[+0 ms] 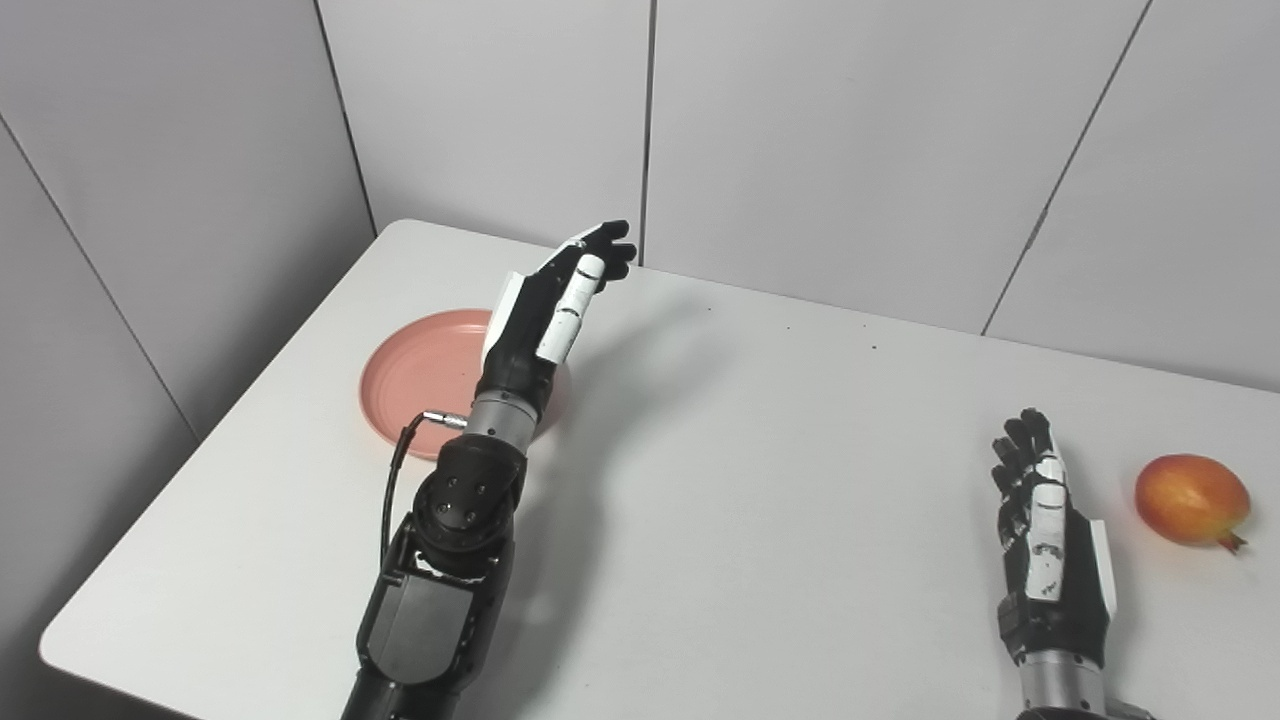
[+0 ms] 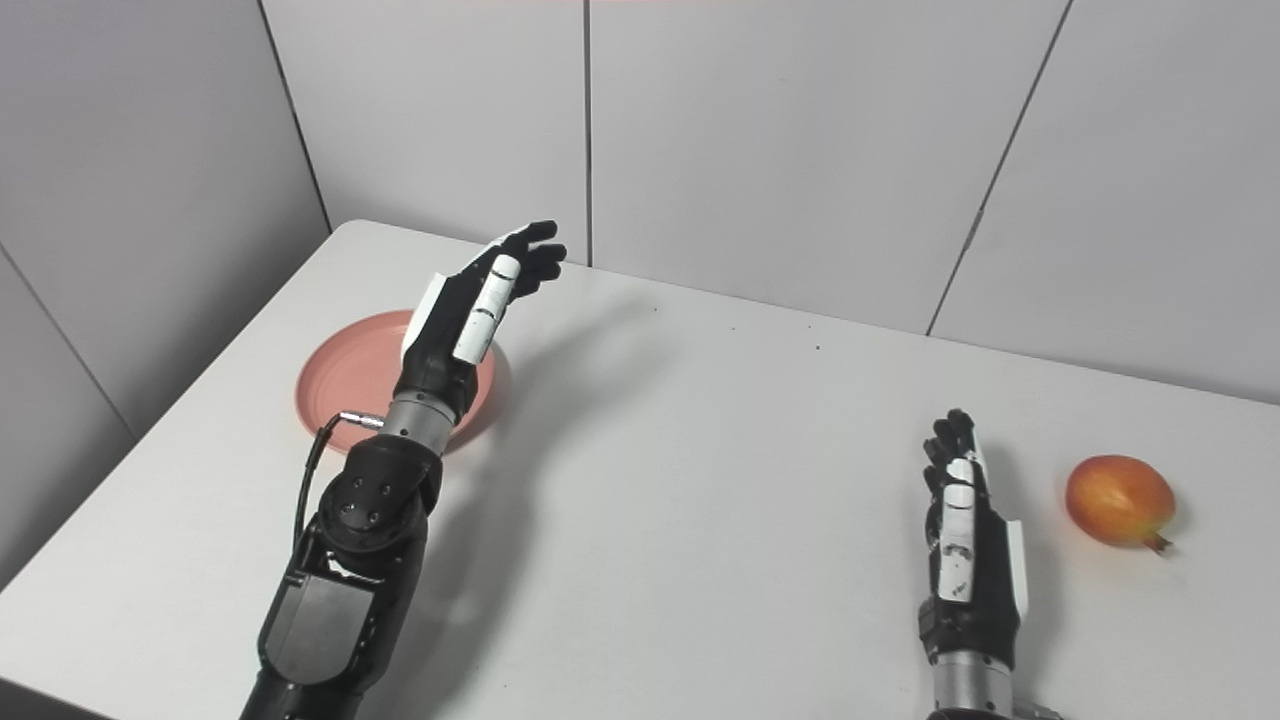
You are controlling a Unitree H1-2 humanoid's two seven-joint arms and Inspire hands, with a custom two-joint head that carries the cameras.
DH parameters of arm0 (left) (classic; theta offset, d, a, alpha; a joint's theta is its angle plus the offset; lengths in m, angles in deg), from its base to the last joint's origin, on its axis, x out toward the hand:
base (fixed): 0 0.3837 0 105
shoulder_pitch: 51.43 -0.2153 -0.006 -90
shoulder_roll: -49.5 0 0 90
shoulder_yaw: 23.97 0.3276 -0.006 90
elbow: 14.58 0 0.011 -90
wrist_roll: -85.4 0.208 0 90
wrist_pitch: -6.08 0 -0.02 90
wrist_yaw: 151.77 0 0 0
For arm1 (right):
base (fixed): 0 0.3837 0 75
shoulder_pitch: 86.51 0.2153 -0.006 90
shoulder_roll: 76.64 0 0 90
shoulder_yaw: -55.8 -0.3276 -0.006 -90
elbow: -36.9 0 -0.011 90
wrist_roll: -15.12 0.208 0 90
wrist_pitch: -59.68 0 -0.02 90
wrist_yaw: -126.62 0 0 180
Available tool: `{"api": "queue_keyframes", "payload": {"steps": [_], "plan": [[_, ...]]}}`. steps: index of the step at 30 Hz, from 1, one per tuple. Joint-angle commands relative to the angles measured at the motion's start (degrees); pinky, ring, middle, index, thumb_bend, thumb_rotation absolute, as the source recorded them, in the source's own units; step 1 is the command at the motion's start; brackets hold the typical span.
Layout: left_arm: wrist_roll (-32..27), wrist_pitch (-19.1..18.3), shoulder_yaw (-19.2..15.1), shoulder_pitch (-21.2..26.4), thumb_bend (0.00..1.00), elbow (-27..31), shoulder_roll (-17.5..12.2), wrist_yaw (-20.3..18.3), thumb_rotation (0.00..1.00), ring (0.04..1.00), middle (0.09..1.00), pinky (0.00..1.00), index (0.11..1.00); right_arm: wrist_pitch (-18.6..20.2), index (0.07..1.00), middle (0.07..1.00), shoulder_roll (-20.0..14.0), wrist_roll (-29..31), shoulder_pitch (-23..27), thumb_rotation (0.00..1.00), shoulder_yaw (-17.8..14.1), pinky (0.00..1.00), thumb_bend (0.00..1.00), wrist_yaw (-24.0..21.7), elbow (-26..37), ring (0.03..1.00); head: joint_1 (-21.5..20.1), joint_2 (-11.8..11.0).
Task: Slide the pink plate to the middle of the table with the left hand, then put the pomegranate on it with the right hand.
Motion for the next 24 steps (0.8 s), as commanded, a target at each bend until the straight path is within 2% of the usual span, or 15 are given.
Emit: {"api": "queue_keyframes", "payload": {"steps": [1,4,8,11,15,17,24], "plan": [[0.5,0.3,-1.1,2.5,0.67,0.9,-1.7,1.0,1.00,0.797,0.780,0.89,0.773,-3.0,0.953,0.954,0.4,0.3,-0.3,1.00,-0.2,1.00,0.57,-0.1,-0.3,0.961,0.2,-0.1],[0.1,1.5,-2.9,2.5,0.69,-0.6,-3.2,1.3,1.00,0.815,0.789,0.93,0.780,-3.1,0.955,0.955,0.3,0.6,-0.3,1.00,-0.1,1.00,0.57,-0.4,-0.2,0.960,0.4,-0.1],[-2.1,4.1,-5.8,2.8,0.67,-3.4,-4.4,1.8,1.00,0.798,0.784,0.86,0.771,-3.4,0.957,0.956,0.3,0.7,-0.2,1.00,-0.2,1.00,0.56,-0.4,-0.4,0.962,0.5,-0.2],[-1.8,5.3,-7.1,3.1,0.68,-5.8,-5.6,2.8,1.00,0.793,0.780,0.86,0.770,-3.6,0.956,0.954,0.2,0.9,-0.2,1.00,-0.2,1.00,0.56,-0.5,-0.7,0.959,0.5,-0.3],[-2.4,5.1,-8.7,2.8,0.70,-7.3,-7.2,3.1,1.00,0.812,0.784,0.87,0.768,-3.5,0.953,0.952,0.3,1.0,-0.2,1.00,-0.3,1.00,0.56,-0.3,-0.6,0.956,0.5,-0.3],[-2.6,5.9,-9.2,2.8,0.69,-8.3,-7.9,3.2,1.00,0.801,0.785,0.83,0.772,-3.8,0.953,0.953,0.3,1.1,-0.1,1.00,-0.3,1.00,0.55,-0.4,-0.9,0.957,0.5,-0.3],[-1.3,9.1,-10.8,2.9,0.67,-10.9,-9.5,5.8,1.00,0.769,0.765,0.81,0.752,-3.5,0.952,0.951,0.1,1.5,-0.2,1.00,-0.3,1.00,0.55,-0.7,-0.6,0.957,0.7,-0.1]]}}
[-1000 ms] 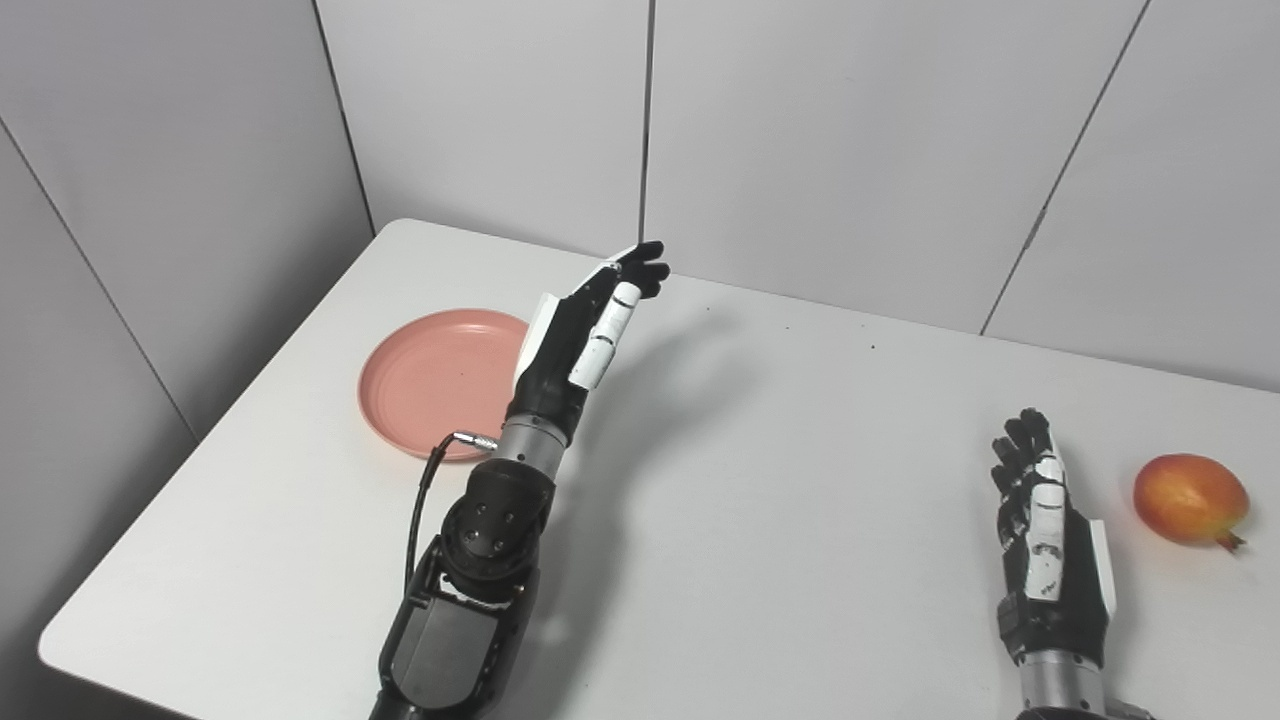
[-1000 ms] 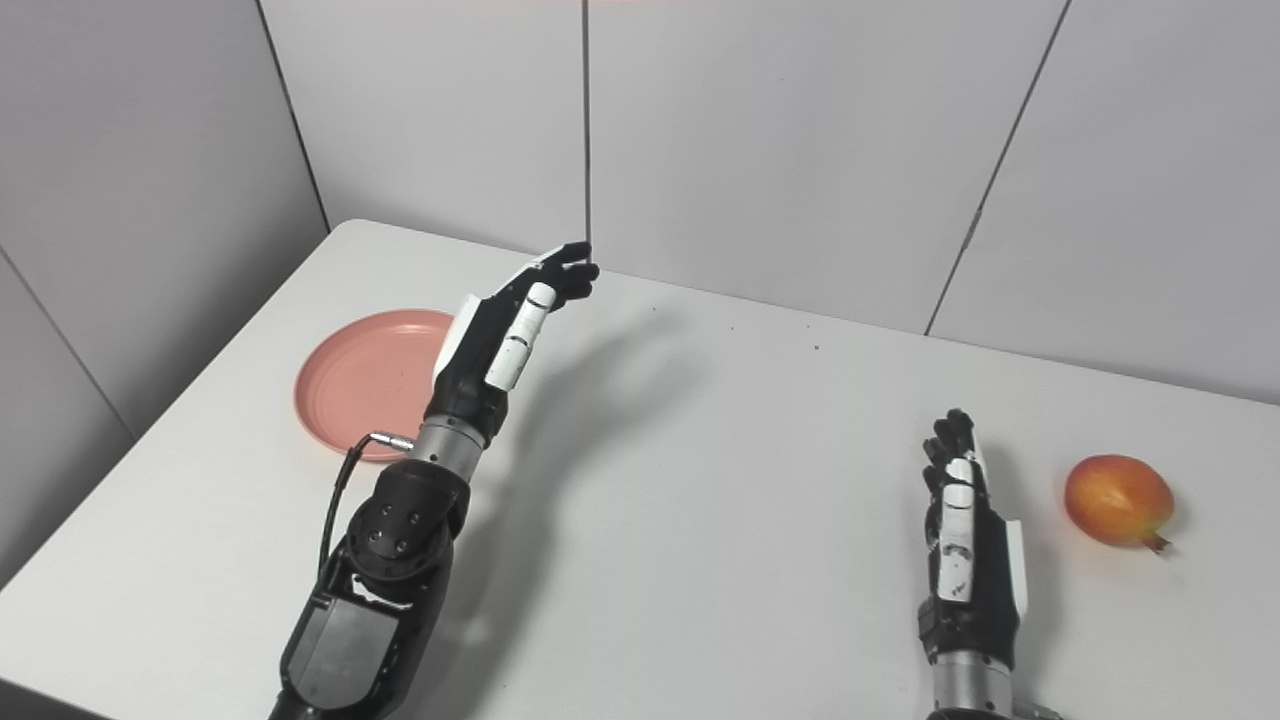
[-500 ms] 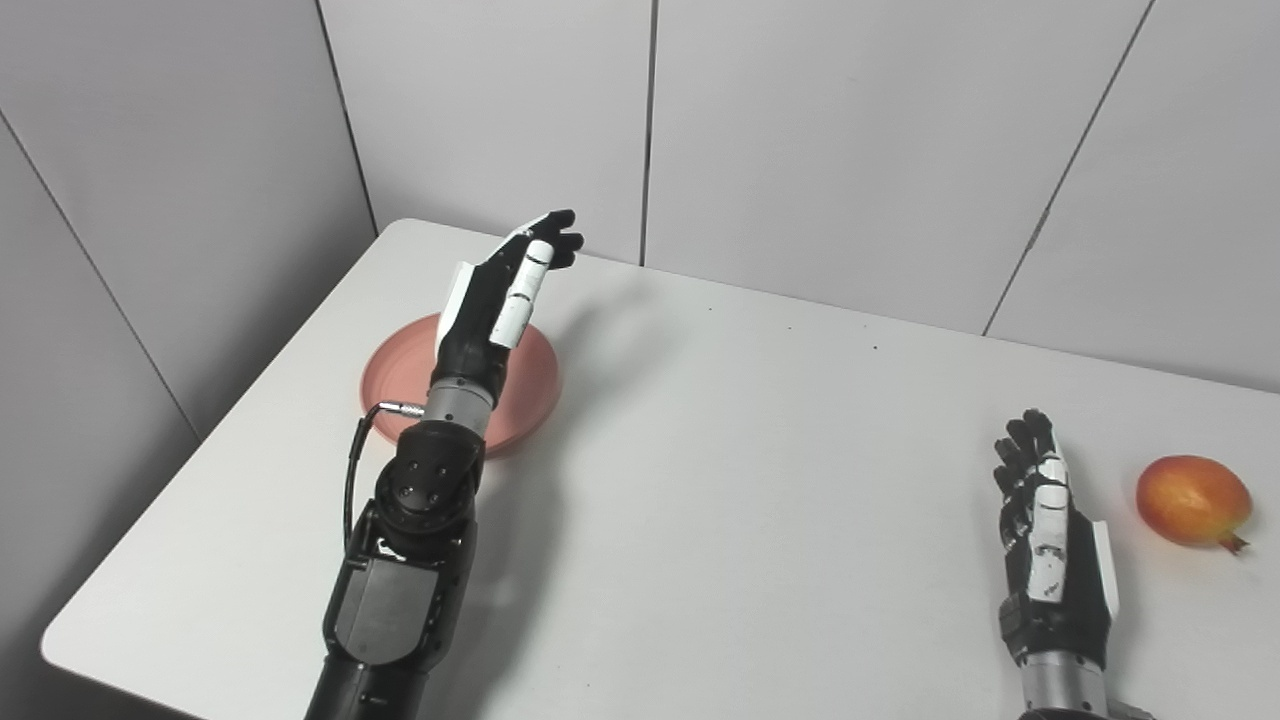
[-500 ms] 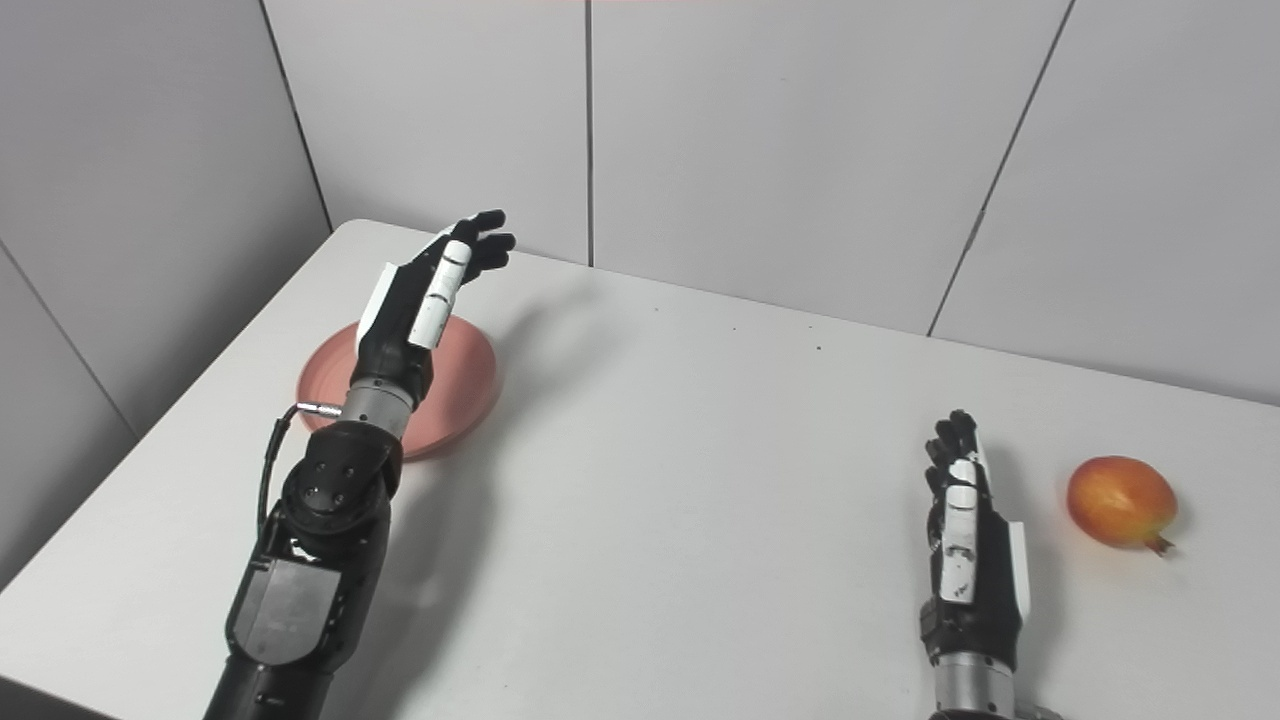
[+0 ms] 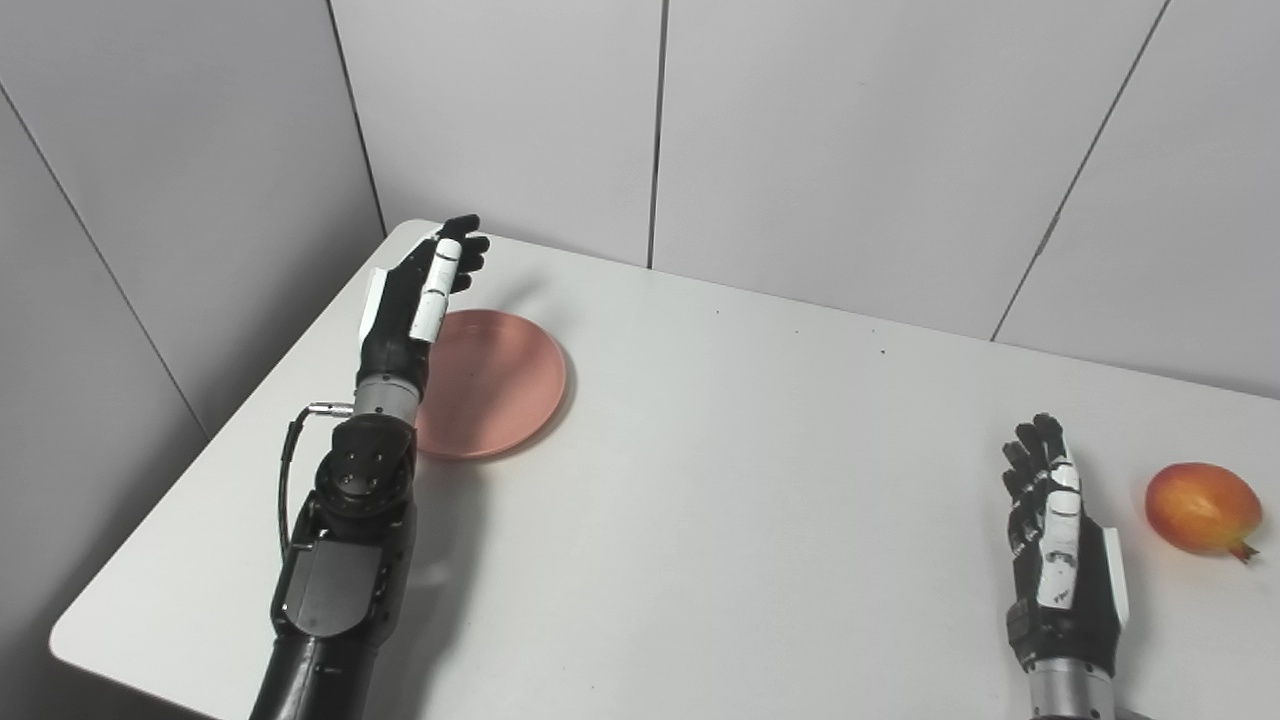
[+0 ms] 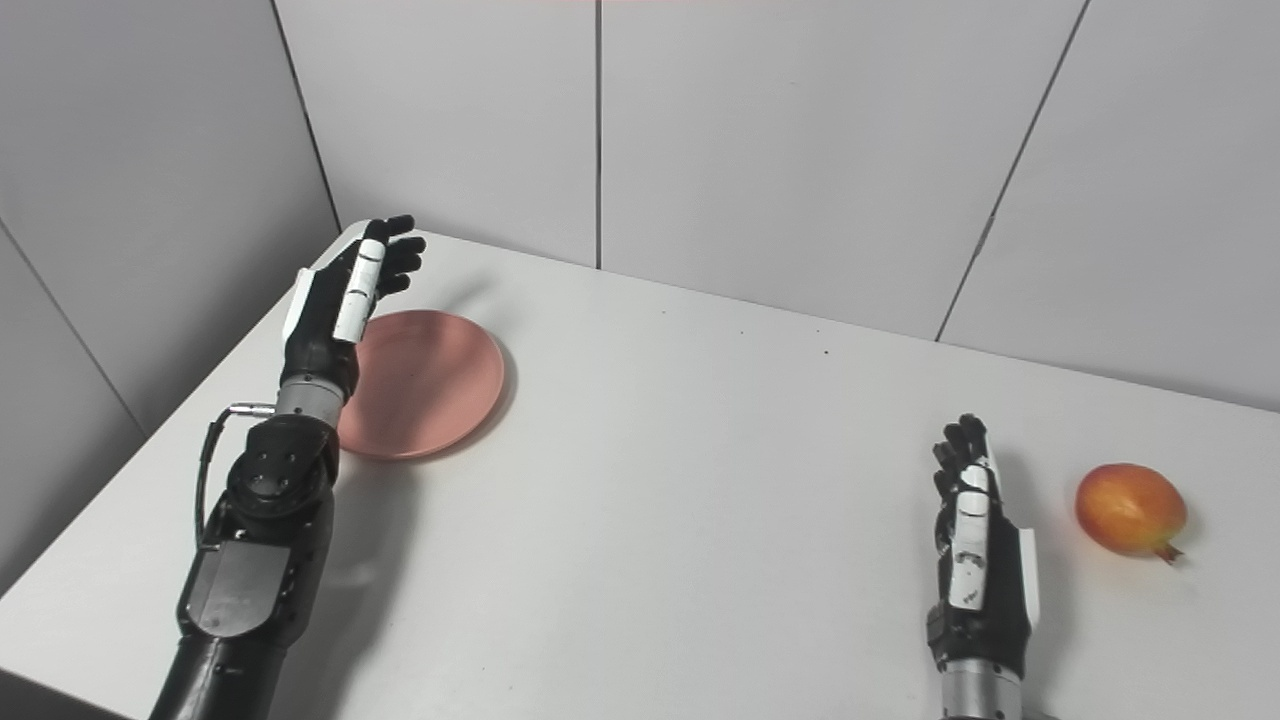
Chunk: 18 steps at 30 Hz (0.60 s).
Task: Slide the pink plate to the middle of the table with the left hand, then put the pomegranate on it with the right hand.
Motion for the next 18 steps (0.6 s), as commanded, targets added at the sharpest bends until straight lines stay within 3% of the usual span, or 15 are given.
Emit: {"api": "queue_keyframes", "payload": {"steps": [1,11,18], "plan": [[0.8,3.3,-0.3,2.5,0.66,0.9,-1.8,1.6,1.00,0.765,0.763,0.80,0.751,-2.7,0.952,0.951,0.0,0.4,-0.2,1.00,-0.1,1.00,0.55,-0.6,-0.5,0.957,0.0,0.0],[0.3,4.7,-2.1,1.6,0.65,-1.4,-3.7,3.3,1.00,0.763,0.766,0.77,0.752,-2.8,0.949,0.949,-0.2,-0.4,0.1,1.00,-0.2,1.00,0.56,-0.3,-0.6,0.955,0.2,0.0],[-1.7,6.8,-3.9,1.5,0.72,-4.9,-4.5,3.3,1.00,0.749,0.761,0.76,0.754,-2.5,0.953,0.952,-0.5,0.1,0.2,1.00,-0.1,1.00,0.55,-0.9,-0.5,0.957,0.3,0.1]]}}
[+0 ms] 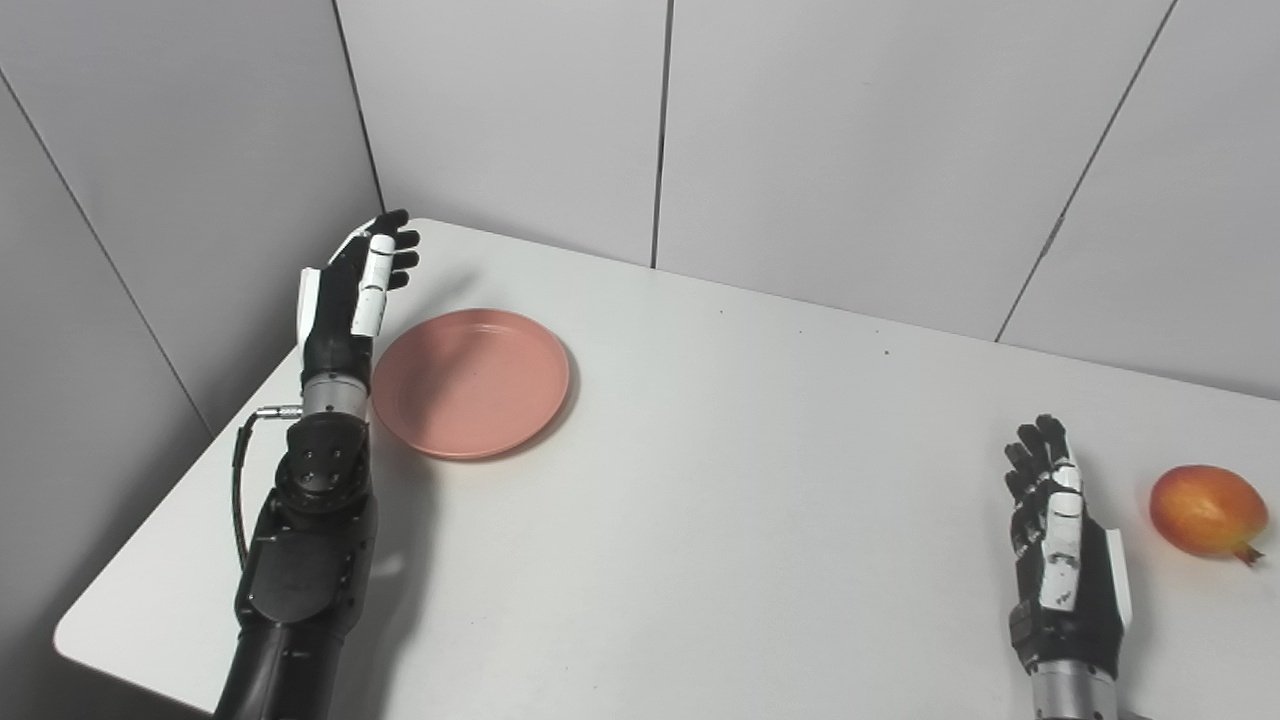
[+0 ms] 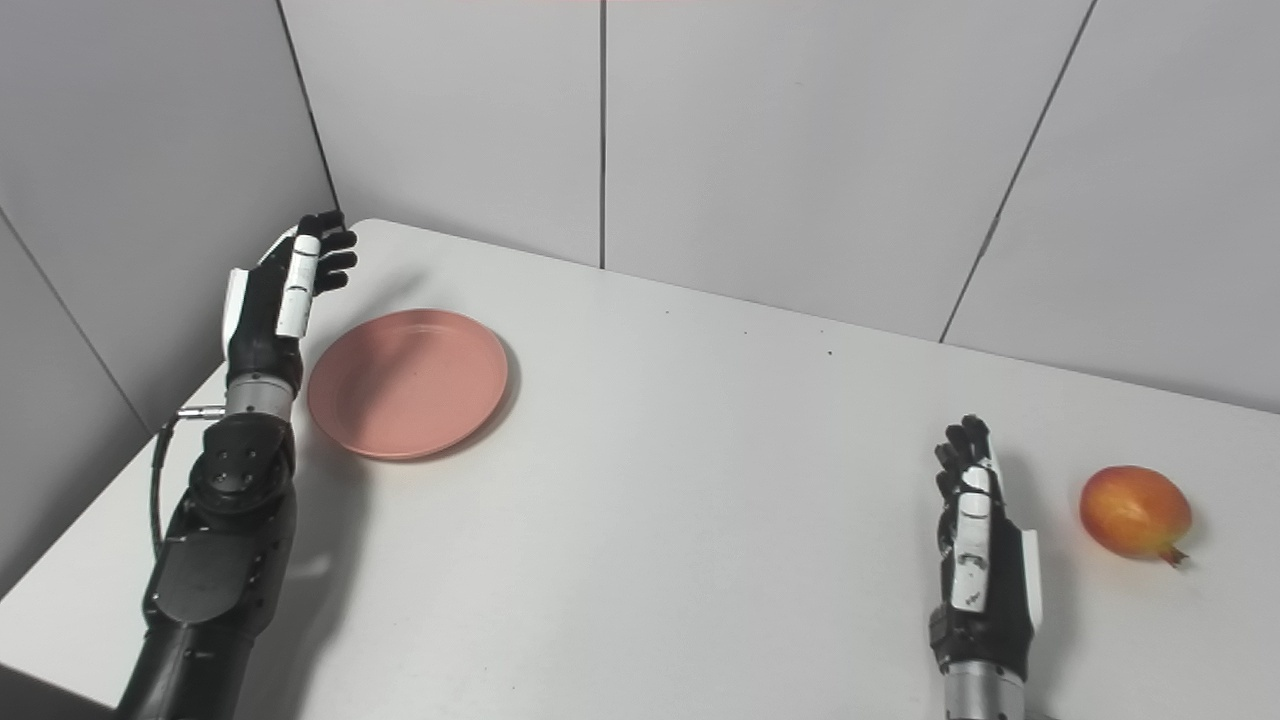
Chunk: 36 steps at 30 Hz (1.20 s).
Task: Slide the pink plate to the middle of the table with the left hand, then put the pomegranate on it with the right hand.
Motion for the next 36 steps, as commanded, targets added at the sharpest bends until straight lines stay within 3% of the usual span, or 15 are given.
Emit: {"api": "queue_keyframes", "payload": {"steps": [1,5,15,21,26,36], "plan": [[-0.4,3.1,-0.5,1.6,0.72,0.6,-1.9,0.9,1.00,0.748,0.759,0.76,0.753,-2.4,0.953,0.952,-0.3,0.5,0.1,1.00,-0.2,1.00,0.55,-0.7,-0.4,0.957,-0.1,0.1],[0.5,3.9,-0.6,1.6,0.72,-1.1,-2.4,1.5,1.00,0.729,0.741,0.73,0.731,-2.3,0.948,0.948,-0.3,0.7,0.1,0.99,-0.3,1.00,0.55,-0.8,-0.3,0.955,-0.1,0.2],[-0.5,1.1,0.0,1.5,0.76,-3.4,-3.1,0.9,1.00,0.776,0.755,0.79,0.743,-2.2,0.948,0.950,-0.4,0.5,0.1,0.99,-0.3,1.00,0.56,-0.8,-0.3,0.954,0.1,0.3],[-2.5,1.8,0.7,1.4,0.73,-4.9,-3.3,-1.2,1.00,0.802,0.785,0.82,0.771,-2.6,0.944,0.946,-0.4,0.5,0.0,1.00,-0.5,0.99,0.56,-0.7,-0.3,0.948,0.3,0.5],[-2.9,4.9,1.6,2.0,0.73,-8.2,-3.2,-1.9,1.00,0.811,0.797,0.83,0.779,-2.3,0.942,0.944,-0.3,0.8,0.1,0.99,-0.7,0.99,0.56,-0.6,-0.4,0.947,0.3,0.5],[-5.6,4.5,3.2,1.9,0.74,-9.0,-2.2,-4.7,1.00,0.833,0.808,0.86,0.788,-2.9,0.944,0.947,-0.2,0.9,0.3,1.00,-0.8,0.99,0.55,-0.6,-0.8,0.949,0.4,0.5]]}}
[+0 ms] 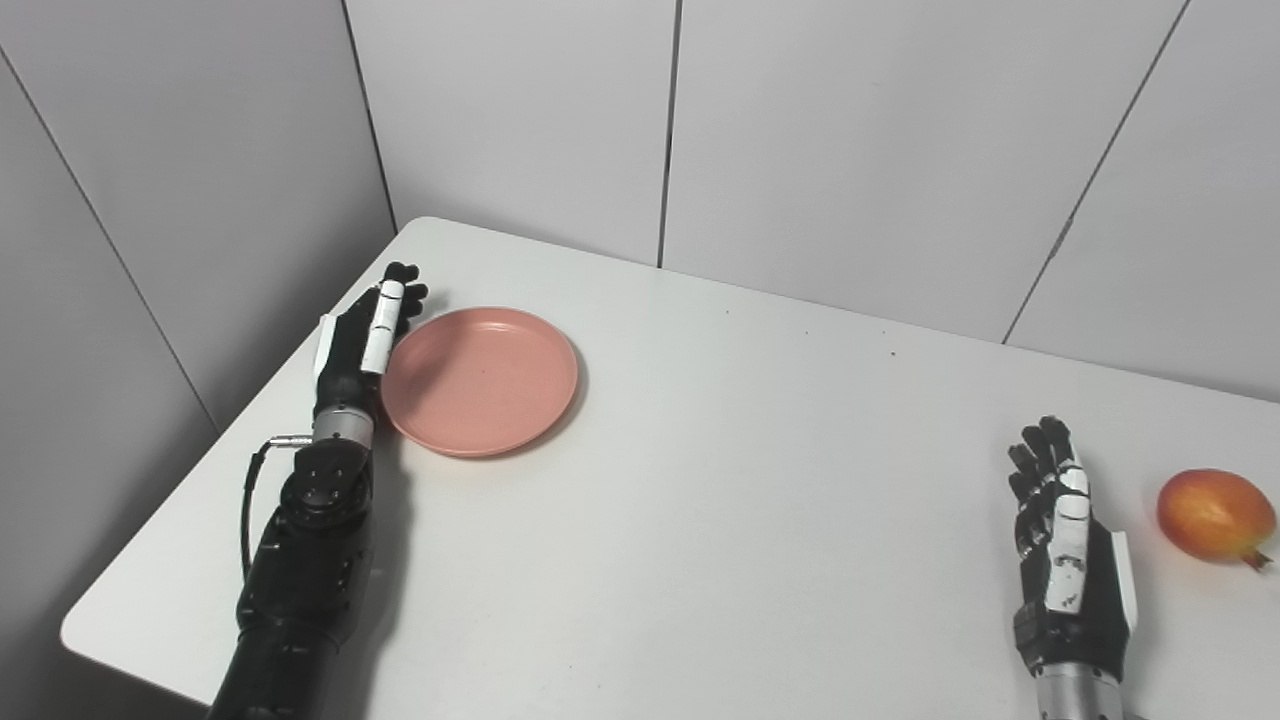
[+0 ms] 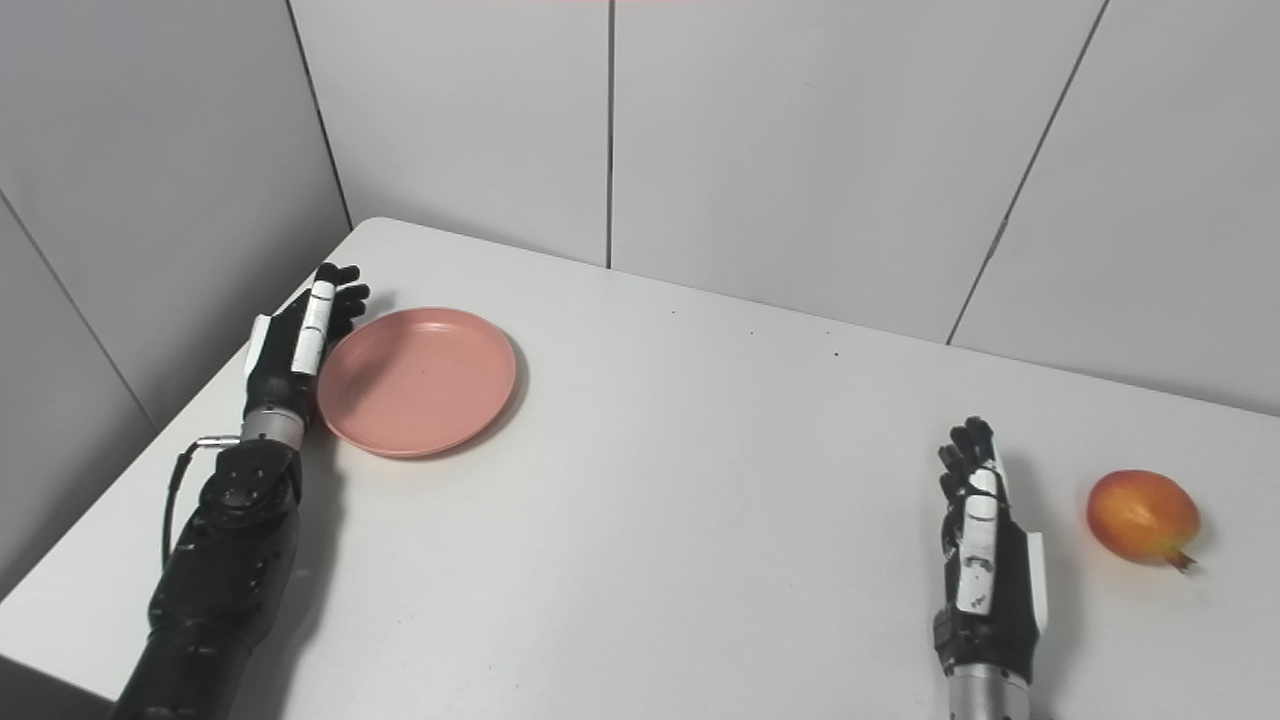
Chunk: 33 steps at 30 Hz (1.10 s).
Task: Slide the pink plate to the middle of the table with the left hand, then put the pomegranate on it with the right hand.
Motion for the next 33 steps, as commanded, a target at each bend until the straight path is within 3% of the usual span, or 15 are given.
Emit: {"api": "queue_keyframes", "payload": {"steps": [1,9,17,28,33], "plan": [[-1.5,1.9,0.5,2.0,0.74,0.6,-0.4,-1.7,1.00,0.834,0.810,0.87,0.791,-2.6,0.943,0.946,0.1,0.5,0.2,0.99,-0.3,0.99,0.55,-0.3,-0.5,0.948,-0.1,0.0],[-3.0,3.5,1.8,2.2,0.71,-0.7,0.3,-2.7,1.00,0.821,0.809,0.84,0.796,-2.2,0.947,0.948,0.2,0.1,0.0,0.99,-0.2,0.99,0.56,-0.1,0.0,0.951,-0.1,0.2],[-3.4,0.7,3.3,2.2,0.71,3.5,2.2,-2.8,1.00,0.808,0.797,0.82,0.788,-2.1,0.949,0.951,0.4,0.5,0.0,0.99,-0.2,1.00,0.55,-0.2,-0.1,0.954,-0.1,0.2],[-2.4,-0.9,5.1,1.8,0.74,6.8,4.2,-1.8,1.00,0.824,0.809,0.87,0.793,-1.8,0.951,0.955,0.4,0.4,0.2,0.98,-0.2,1.00,0.56,-0.3,0.0,0.958,-0.2,0.4],[-1.9,1.4,5.9,2.6,0.72,5.9,5.7,-1.7,1.00,0.851,0.852,0.89,0.840,-1.9,0.949,0.952,0.3,0.2,0.4,0.98,-0.1,0.99,0.55,-0.3,-0.3,0.956,-0.3,0.4]]}}
